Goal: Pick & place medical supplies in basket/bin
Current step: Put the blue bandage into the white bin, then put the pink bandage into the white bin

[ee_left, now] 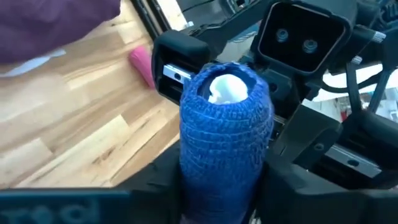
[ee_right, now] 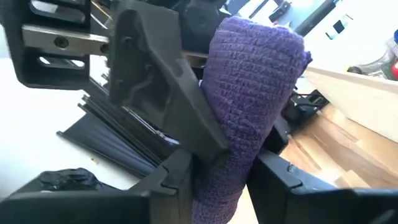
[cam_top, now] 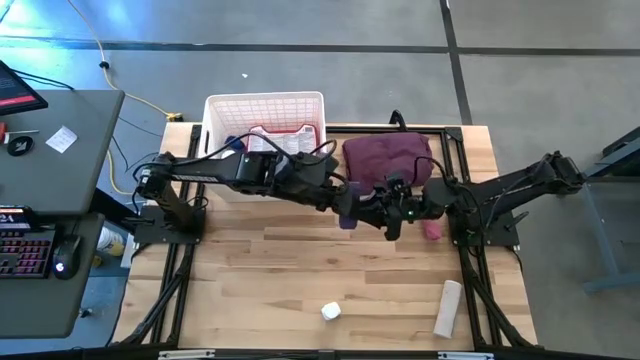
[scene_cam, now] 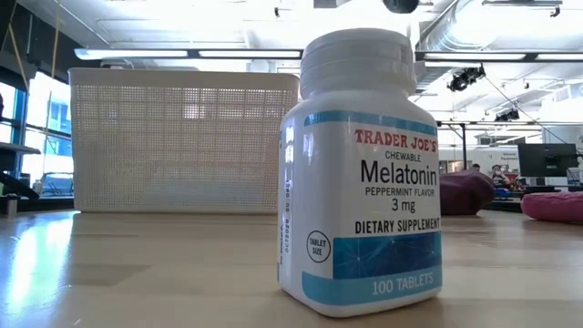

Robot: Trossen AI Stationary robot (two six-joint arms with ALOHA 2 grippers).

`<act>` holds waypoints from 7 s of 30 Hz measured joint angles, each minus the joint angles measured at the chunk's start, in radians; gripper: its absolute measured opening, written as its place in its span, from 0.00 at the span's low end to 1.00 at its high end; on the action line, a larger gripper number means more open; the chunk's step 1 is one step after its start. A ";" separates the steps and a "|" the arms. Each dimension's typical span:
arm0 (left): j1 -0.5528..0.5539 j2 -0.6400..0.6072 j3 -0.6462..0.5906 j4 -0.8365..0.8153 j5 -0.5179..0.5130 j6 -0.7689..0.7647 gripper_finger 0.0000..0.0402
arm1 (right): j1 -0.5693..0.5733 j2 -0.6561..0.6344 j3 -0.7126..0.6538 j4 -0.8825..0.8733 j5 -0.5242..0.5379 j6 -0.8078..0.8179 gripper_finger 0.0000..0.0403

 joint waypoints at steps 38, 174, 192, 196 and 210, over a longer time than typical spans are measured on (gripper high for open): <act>0.724 -0.127 -0.311 -0.366 0.365 0.392 0.35 | 0.001 -0.016 -0.001 -0.224 0.175 0.156 0.61; 0.265 -0.206 0.103 -0.389 0.510 0.901 0.90 | -0.526 0.500 0.004 -1.604 -0.226 0.078 0.79; 0.265 -0.211 0.103 -0.442 0.509 0.824 0.90 | -0.547 0.466 -0.161 -1.502 -0.297 0.062 0.72; 0.265 -0.211 0.103 -0.442 0.502 0.818 0.90 | -0.546 0.443 -0.161 -1.472 -0.294 0.087 0.61; 0.265 -0.211 0.103 -0.403 0.452 0.747 0.90 | -0.492 0.422 -0.158 -1.468 -0.286 0.087 0.31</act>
